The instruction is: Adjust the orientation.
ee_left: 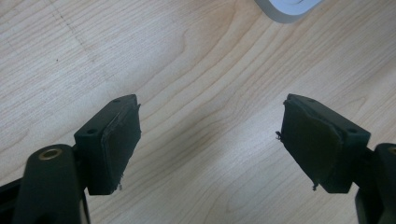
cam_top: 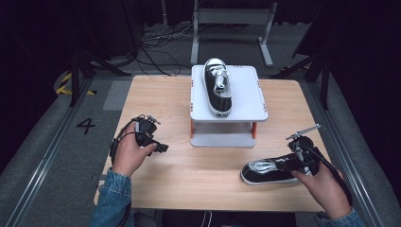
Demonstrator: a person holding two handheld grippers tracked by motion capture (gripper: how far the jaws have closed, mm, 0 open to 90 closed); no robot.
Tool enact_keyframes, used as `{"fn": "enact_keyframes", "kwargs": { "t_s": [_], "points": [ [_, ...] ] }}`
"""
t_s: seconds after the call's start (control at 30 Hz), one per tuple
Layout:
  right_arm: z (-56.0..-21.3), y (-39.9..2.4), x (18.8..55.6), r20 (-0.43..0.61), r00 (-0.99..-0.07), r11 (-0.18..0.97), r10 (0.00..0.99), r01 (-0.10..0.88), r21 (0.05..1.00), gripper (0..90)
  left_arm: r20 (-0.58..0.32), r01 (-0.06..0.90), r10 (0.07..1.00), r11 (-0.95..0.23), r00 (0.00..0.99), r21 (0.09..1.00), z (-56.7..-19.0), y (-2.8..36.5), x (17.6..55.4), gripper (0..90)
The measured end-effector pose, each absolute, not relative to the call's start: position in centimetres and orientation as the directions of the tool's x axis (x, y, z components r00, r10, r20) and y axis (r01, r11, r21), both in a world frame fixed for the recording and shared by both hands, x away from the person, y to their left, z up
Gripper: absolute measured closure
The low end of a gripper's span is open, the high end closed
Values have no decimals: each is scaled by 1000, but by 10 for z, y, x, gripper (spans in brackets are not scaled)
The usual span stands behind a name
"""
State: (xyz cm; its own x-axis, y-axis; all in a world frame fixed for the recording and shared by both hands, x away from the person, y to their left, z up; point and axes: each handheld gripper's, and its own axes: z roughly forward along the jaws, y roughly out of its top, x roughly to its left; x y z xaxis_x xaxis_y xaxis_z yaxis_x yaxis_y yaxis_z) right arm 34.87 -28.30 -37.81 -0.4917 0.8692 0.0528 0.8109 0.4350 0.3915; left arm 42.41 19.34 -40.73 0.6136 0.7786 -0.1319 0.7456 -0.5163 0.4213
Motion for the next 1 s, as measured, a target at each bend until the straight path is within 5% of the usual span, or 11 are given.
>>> {"fn": "enact_keyframes", "kwargs": {
  "t_s": [0.33,0.5,0.6,1.0],
  "points": [
    [-397,-273,355,-35,-401,393,915,871,294,346,-130,736,768,-529,627,423,-406,191,423,212],
    [-388,-271,354,-37,-465,456,885,846,277,704,-140,751,781,-510,608,419,-409,196,421,212],
    [-378,-269,351,-64,-519,513,853,808,291,831,-139,754,784,-507,605,418,-409,200,419,212],
    [-346,-288,372,-241,-625,670,742,693,267,864,-137,765,795,-498,590,408,-411,202,416,211]
  ]
}}
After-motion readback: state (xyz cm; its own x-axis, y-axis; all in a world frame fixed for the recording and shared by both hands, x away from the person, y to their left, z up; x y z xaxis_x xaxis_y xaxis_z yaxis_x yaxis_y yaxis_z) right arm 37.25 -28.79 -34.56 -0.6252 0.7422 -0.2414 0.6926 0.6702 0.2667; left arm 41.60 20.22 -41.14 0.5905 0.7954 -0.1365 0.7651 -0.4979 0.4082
